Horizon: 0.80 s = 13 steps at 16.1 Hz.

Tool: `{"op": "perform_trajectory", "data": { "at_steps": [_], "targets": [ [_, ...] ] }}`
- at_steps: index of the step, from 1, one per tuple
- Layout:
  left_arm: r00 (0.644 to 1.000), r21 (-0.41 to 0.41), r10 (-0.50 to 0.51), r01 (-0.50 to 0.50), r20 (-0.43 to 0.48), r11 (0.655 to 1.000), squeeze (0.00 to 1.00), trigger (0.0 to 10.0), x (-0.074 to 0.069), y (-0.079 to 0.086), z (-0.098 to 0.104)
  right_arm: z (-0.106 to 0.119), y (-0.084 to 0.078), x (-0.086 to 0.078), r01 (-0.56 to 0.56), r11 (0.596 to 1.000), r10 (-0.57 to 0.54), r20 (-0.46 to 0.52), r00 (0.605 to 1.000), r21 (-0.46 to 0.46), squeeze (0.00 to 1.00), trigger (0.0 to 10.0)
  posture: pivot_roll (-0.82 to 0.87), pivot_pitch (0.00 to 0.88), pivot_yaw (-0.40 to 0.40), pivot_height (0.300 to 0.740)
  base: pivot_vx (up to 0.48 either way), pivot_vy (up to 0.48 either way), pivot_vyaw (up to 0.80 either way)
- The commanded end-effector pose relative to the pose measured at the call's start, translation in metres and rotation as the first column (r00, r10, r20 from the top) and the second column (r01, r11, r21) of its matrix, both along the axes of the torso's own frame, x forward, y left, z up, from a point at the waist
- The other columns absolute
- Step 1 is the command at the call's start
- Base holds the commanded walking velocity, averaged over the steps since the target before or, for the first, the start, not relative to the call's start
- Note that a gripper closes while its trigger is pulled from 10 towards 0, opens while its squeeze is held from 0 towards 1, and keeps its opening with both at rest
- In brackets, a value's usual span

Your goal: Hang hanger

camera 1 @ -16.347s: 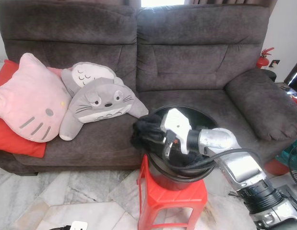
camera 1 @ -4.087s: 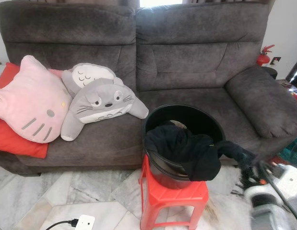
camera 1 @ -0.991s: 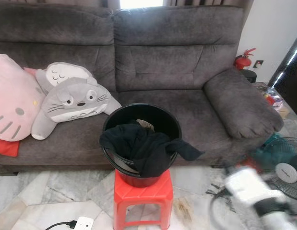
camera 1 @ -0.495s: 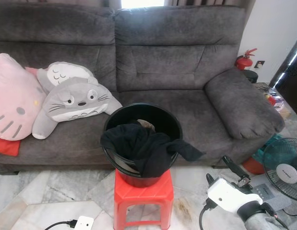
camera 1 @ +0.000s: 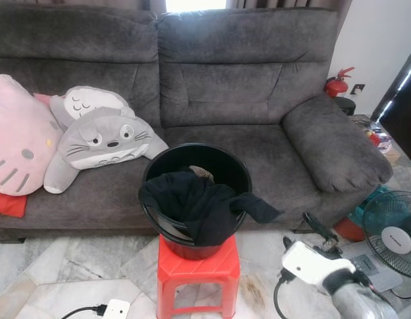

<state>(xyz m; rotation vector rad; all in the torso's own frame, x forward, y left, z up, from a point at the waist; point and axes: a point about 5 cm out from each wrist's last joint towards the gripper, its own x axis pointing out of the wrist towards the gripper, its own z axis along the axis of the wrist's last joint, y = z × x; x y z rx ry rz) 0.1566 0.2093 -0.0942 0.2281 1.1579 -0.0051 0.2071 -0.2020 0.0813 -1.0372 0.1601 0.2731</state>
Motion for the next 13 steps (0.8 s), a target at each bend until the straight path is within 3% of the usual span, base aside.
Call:
{"op": "perform_trajectory", "data": {
  "at_steps": [1,13],
  "targets": [
    [1.0,-0.001,-0.001,0.001,-0.01,1.0,0.0,10.0,-0.001,-0.001,-0.001,-0.001,-0.001,0.003,-0.01,1.0,0.01,0.008,1.0,-0.021,0.0,10.0,-0.24,0.0,-0.036,0.74,0.0,0.0,0.0],
    [1.0,-0.002,0.006,-0.006,-0.005,1.0,0.0,10.0,-0.001,-0.001,0.0,-0.006,0.005,0.036,-0.07,0.997,0.072,0.066,0.995,-0.043,0.0,10.0,-0.23,0.0,-0.029,0.74,0.0,0.0,0.0]
  ]
}}
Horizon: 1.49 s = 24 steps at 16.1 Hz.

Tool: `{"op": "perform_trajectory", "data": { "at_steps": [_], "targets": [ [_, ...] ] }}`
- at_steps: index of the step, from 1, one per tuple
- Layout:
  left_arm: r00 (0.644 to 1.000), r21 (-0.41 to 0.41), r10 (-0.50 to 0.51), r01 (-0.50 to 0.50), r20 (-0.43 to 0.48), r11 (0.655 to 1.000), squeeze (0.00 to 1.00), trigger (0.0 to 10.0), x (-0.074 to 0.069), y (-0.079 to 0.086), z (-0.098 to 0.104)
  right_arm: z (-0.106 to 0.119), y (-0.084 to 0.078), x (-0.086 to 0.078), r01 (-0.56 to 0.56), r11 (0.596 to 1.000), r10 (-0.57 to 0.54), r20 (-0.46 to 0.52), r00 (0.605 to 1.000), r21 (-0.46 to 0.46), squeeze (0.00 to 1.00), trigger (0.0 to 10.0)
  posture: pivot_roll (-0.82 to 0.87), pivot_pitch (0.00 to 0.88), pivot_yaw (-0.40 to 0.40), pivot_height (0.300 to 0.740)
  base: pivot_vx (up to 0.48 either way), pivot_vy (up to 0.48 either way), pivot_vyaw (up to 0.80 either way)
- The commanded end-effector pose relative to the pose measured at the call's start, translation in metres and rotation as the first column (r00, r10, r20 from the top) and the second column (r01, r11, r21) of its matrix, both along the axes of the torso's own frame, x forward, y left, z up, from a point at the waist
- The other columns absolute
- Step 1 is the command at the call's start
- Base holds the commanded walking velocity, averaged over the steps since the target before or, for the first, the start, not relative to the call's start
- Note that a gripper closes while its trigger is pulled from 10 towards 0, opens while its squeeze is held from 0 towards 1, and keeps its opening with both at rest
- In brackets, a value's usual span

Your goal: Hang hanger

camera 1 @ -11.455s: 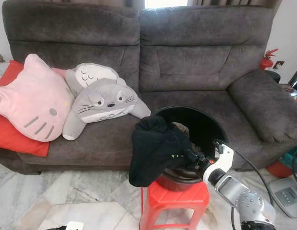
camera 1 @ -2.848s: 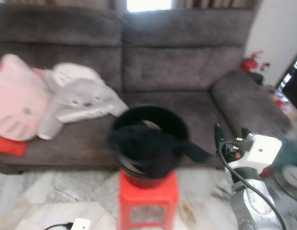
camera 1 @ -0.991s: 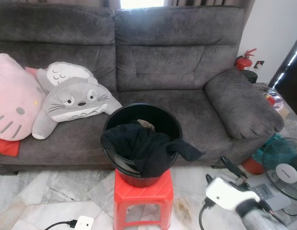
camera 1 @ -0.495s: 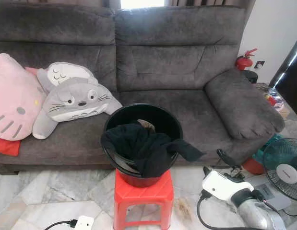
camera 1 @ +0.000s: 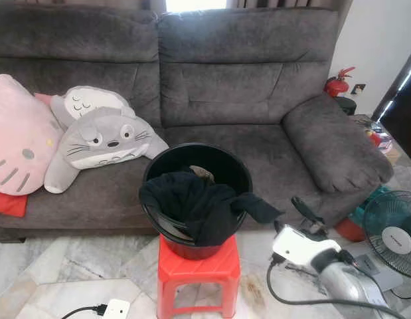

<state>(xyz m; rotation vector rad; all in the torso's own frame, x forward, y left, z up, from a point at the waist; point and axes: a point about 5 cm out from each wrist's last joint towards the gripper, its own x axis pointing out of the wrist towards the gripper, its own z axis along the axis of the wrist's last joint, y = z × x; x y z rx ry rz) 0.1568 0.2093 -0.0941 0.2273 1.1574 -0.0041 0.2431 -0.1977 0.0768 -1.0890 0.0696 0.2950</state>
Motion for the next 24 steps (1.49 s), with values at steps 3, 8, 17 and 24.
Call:
{"op": "perform_trajectory", "data": {
  "at_steps": [3,8,17,24],
  "targets": [
    [1.0,-0.001,0.006,-0.006,-0.005,1.0,0.0,10.0,-0.001,-0.001,0.0,-0.001,0.002,0.007,-0.023,1.0,0.023,0.009,1.0,-0.009,0.0,10.0,-0.22,0.0,-0.025,0.74,0.0,0.0,0.0],
    [1.0,-0.001,0.007,-0.007,-0.003,1.0,0.0,10.0,-0.001,-0.001,0.0,-0.002,0.009,0.015,-0.061,0.998,0.061,0.019,0.998,0.004,0.0,10.0,-0.22,0.0,-0.025,0.74,0.0,0.0,0.0],
    [1.0,-0.001,0.012,-0.012,-0.002,1.0,0.0,10.0,-0.001,-0.001,-0.001,0.004,0.013,0.025,-0.078,0.997,0.078,0.058,0.995,-0.006,0.0,10.0,-0.21,0.0,-0.022,0.74,0.0,0.0,0.0],
    [1.0,0.0,0.011,-0.011,-0.001,1.0,0.0,10.0,-0.001,-0.001,0.0,0.001,0.036,0.018,-0.25,0.968,0.25,0.005,0.968,0.014,0.0,10.0,-0.21,0.0,-0.021,0.74,0.0,0.0,0.0]
  ]
}}
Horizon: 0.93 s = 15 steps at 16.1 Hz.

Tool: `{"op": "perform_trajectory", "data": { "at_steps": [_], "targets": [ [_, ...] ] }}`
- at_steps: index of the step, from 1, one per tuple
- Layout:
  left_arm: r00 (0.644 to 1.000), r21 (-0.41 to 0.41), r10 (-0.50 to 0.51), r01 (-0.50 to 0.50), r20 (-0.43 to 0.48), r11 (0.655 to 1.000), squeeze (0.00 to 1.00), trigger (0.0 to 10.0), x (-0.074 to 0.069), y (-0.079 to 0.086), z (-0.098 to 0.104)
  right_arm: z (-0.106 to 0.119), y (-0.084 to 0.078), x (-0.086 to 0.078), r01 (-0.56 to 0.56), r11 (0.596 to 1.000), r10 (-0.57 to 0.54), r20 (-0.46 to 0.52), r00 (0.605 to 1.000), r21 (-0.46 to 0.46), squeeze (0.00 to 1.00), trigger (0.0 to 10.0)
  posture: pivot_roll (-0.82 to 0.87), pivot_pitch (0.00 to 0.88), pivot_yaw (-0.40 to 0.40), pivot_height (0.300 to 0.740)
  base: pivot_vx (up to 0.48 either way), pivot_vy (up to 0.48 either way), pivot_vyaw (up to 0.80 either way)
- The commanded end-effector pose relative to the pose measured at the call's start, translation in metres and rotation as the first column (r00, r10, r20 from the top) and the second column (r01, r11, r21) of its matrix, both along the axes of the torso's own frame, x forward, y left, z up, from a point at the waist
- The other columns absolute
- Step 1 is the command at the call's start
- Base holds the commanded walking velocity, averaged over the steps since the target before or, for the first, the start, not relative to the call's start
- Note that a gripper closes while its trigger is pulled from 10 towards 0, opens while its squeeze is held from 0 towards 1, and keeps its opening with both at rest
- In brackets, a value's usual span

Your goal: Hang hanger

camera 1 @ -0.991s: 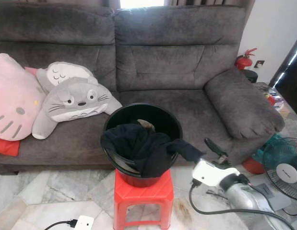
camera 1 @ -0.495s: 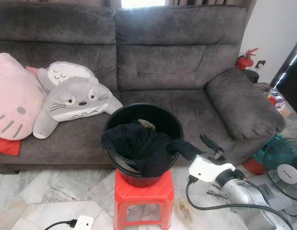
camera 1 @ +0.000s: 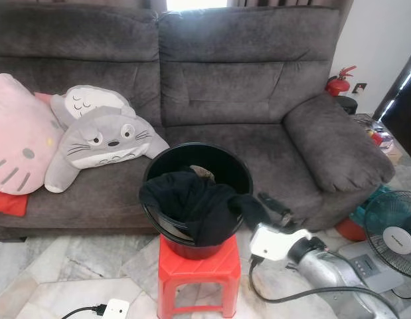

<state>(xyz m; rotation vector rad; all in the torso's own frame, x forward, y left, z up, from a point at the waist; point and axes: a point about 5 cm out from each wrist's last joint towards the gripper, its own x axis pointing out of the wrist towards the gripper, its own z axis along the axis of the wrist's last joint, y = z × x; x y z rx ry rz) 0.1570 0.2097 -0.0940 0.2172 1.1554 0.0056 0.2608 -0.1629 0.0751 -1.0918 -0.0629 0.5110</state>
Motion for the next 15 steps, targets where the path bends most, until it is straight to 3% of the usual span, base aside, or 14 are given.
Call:
{"op": "perform_trajectory", "data": {
  "at_steps": [1,9,11,13,15],
  "targets": [
    [1.0,0.003,-0.003,0.003,-0.005,1.0,0.0,10.0,-0.001,-0.001,-0.001,0.002,0.0,0.001,-0.006,1.0,0.006,-0.002,1.0,0.002,0.0,10.0,-0.21,0.0,-0.02,0.74,0.0,0.0,0.0],
    [1.0,0.003,-0.004,0.004,-0.004,1.0,0.0,10.0,-0.001,-0.001,0.0,0.012,-0.021,0.013,0.142,0.989,-0.138,0.093,0.986,-0.037,0.0,10.0,-0.21,0.0,-0.021,0.74,0.0,0.0,0.0],
    [1.0,0.004,-0.003,0.003,-0.003,1.0,0.0,10.0,-0.001,-0.001,0.0,0.014,-0.02,0.016,0.143,0.99,-0.142,0.097,0.985,-0.013,0.0,10.0,-0.21,0.0,-0.019,0.74,0.0,0.0,0.0],
    [1.0,0.004,-0.004,0.004,-0.004,1.0,0.0,10.0,0.0,0.0,0.0,0.009,-0.007,0.014,0.048,0.999,-0.048,0.041,0.998,0.007,0.0,10.0,-0.21,0.0,-0.018,0.74,0.0,0.0,0.0],
    [1.0,0.004,-0.004,0.004,-0.004,1.0,0.0,10.0,0.0,0.0,0.0,0.007,-0.003,0.013,0.03,1.0,-0.03,0.026,0.999,0.004,0.0,10.0,-0.21,0.0,-0.017,0.74,0.0,0.0,0.0]
  ]
}}
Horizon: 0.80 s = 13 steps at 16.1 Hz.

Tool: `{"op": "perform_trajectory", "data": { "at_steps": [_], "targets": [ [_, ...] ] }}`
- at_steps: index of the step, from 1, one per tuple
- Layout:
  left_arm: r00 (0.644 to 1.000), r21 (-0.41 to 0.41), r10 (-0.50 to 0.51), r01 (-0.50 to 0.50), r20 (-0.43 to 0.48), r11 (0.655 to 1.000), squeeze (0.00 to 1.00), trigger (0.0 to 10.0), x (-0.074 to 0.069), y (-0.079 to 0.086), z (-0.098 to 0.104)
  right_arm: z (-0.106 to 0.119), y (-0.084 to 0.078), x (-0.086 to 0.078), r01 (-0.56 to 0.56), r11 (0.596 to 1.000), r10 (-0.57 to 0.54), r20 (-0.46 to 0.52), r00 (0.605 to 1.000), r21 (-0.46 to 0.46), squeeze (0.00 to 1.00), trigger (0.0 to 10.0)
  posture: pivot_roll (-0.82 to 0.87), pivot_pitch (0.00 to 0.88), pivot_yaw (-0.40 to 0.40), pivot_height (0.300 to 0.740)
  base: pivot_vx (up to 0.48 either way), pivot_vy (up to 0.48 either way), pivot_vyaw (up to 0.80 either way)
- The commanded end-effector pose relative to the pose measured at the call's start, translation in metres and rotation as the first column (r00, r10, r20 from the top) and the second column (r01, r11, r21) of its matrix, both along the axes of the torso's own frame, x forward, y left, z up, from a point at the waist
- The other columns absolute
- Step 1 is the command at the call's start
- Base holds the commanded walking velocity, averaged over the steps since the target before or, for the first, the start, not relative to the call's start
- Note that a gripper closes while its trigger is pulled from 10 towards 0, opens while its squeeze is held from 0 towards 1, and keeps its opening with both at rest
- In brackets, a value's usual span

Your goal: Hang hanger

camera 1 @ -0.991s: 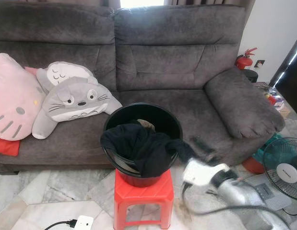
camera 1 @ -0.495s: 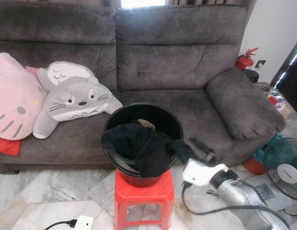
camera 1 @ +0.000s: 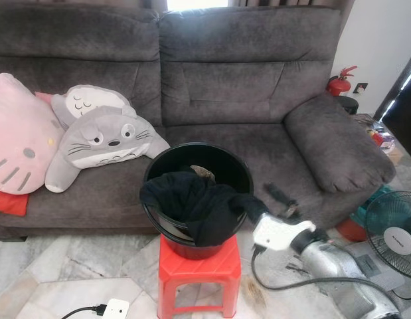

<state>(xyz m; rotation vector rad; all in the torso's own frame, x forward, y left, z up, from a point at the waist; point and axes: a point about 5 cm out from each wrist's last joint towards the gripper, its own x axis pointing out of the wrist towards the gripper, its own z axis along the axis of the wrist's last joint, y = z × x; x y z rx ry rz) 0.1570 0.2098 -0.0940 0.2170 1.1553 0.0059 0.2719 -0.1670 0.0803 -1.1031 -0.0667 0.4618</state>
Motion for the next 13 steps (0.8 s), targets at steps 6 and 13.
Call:
{"op": "perform_trajectory", "data": {
  "at_steps": [6,13],
  "targets": [
    [1.0,0.005,-0.007,0.007,-0.004,1.0,0.0,10.0,-0.0005,-0.0009,-0.0004,0.0012,0.003,0.0058,-0.042,0.999,0.042,-0.027,0.999,0.003,0.0,0.0,-0.21,0.0,-0.019,0.74,0.0,0.0,0.0],
    [1.0,0.003,-0.004,0.004,-0.004,1.0,0.0,10.0,-0.0006,-0.0011,-0.0005,-0.0023,0.004,0.0037,-0.048,0.999,0.048,-0.046,0.998,0.008,0.0,0.0,-0.21,0.0,-0.021,0.74,0.0,0.0,0.0]
  ]
}}
